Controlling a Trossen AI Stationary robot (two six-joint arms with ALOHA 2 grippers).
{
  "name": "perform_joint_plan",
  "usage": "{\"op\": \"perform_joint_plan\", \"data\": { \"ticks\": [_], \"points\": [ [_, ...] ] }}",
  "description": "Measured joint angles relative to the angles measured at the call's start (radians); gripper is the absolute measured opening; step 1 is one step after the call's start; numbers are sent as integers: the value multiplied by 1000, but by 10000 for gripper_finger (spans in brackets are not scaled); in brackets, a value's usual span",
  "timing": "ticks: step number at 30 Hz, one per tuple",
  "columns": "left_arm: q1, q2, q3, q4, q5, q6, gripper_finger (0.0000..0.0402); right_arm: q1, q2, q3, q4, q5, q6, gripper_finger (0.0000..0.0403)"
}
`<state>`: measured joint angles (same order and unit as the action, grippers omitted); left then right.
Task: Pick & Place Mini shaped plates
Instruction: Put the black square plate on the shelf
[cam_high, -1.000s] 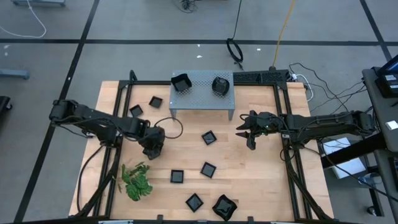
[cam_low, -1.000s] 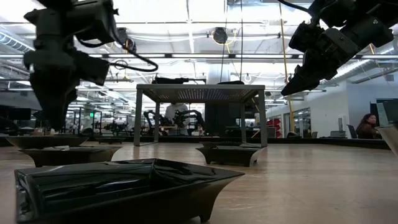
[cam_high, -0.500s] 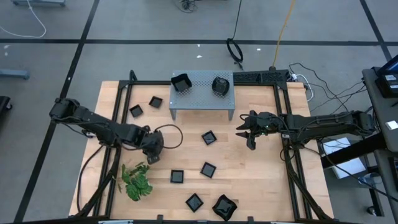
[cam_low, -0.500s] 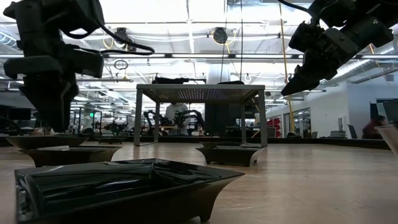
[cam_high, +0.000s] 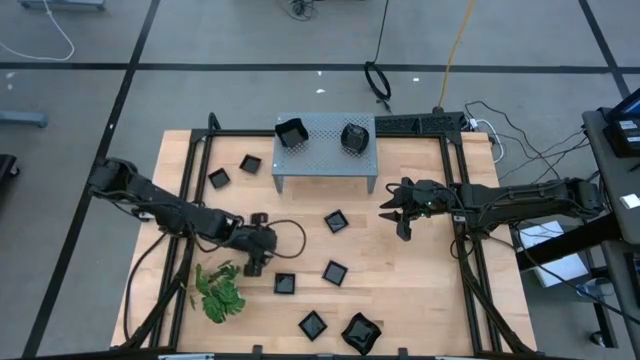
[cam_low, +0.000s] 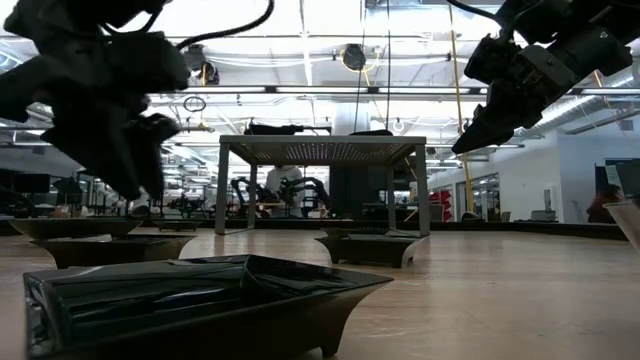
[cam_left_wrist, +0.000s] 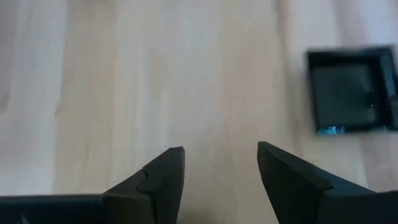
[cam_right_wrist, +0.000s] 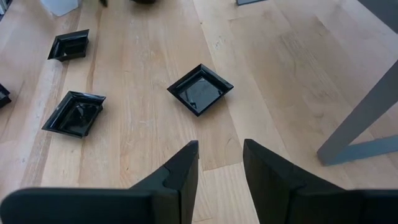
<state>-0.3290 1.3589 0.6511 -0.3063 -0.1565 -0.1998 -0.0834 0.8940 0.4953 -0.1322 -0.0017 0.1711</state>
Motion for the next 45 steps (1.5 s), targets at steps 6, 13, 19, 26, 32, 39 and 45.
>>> {"op": "perform_joint_plan", "data": {
  "ticks": [6, 13, 19, 26, 32, 39, 45],
  "points": [
    [-8, 119, 0, 241, 60, 105, 207, 0, 0, 0, 0, 0, 0, 116],
    [-11, 256, 0, 382, 189, 66, 207, 0, 0, 0, 0, 0, 0, 116],
    [-21, 309, 3, 416, 202, 33, 207, 0, 0, 0, 0, 0, 0, 116],
    [-33, 310, 3, 420, 202, 29, 150, 0, 0, 0, 0, 0, 0, 116],
    [-34, 310, 4, 443, 259, 6, 24, 0, 0, 0, 0, 0, 0, 116],
    [-19, 292, 61, 417, 305, -37, 20, 0, 0, 0, 0, 0, 0, 116],
    [81, 209, 166, 287, 288, 13, 7, 0, 0, 0, -2, 0, 0, 116]
  ]
}}
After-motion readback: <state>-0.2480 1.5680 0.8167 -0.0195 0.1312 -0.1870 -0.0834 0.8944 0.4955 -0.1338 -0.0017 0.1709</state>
